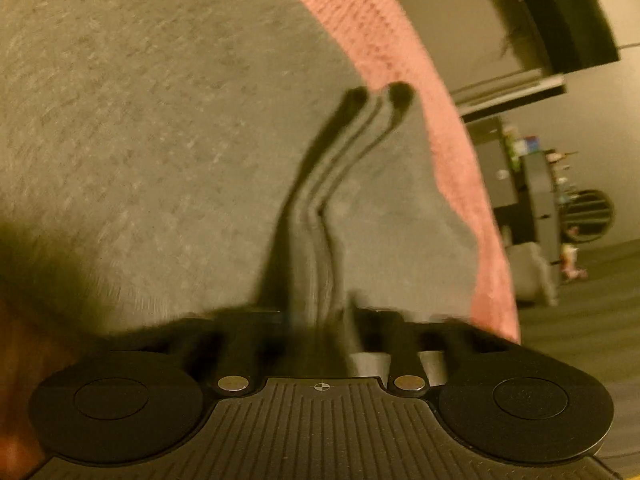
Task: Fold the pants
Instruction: 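Grasp the pants leg end with the left tool and lift it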
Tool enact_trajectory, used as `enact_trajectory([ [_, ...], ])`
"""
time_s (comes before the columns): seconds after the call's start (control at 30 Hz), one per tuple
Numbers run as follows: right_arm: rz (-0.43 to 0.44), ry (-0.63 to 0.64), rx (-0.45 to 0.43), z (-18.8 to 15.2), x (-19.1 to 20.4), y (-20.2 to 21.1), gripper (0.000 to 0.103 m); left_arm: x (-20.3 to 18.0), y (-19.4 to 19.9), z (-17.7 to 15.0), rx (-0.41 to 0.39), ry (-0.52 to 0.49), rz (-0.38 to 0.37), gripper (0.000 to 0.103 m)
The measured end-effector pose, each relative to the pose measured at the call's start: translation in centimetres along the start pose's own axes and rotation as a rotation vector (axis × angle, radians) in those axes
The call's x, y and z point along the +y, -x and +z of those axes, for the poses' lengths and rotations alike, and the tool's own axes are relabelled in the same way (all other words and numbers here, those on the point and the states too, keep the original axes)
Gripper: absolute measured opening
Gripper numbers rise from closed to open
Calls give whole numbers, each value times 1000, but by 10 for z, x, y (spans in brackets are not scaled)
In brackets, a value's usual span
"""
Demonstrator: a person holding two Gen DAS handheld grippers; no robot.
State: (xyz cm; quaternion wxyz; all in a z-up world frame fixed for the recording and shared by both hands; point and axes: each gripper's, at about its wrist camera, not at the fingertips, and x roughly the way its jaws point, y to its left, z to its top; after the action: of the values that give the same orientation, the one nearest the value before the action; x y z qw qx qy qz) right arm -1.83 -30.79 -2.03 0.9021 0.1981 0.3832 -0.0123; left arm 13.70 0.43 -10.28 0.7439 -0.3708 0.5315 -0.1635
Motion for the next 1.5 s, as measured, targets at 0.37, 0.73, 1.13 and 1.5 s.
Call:
enact_trajectory([
  [0.37,-23,132,-11,9,17,-21,52,-17,64,-21,-270,-292,180,23],
  [0.73,-68,116,58,8,16,-45,54,-19,69,-10,-315,-238,185,62],
  [1.13,-41,85,53,7,12,-46,61,-24,82,10,-416,-196,193,94],
  [1.5,-13,120,71,8,19,-52,80,122,216,-14,-652,260,233,93],
])
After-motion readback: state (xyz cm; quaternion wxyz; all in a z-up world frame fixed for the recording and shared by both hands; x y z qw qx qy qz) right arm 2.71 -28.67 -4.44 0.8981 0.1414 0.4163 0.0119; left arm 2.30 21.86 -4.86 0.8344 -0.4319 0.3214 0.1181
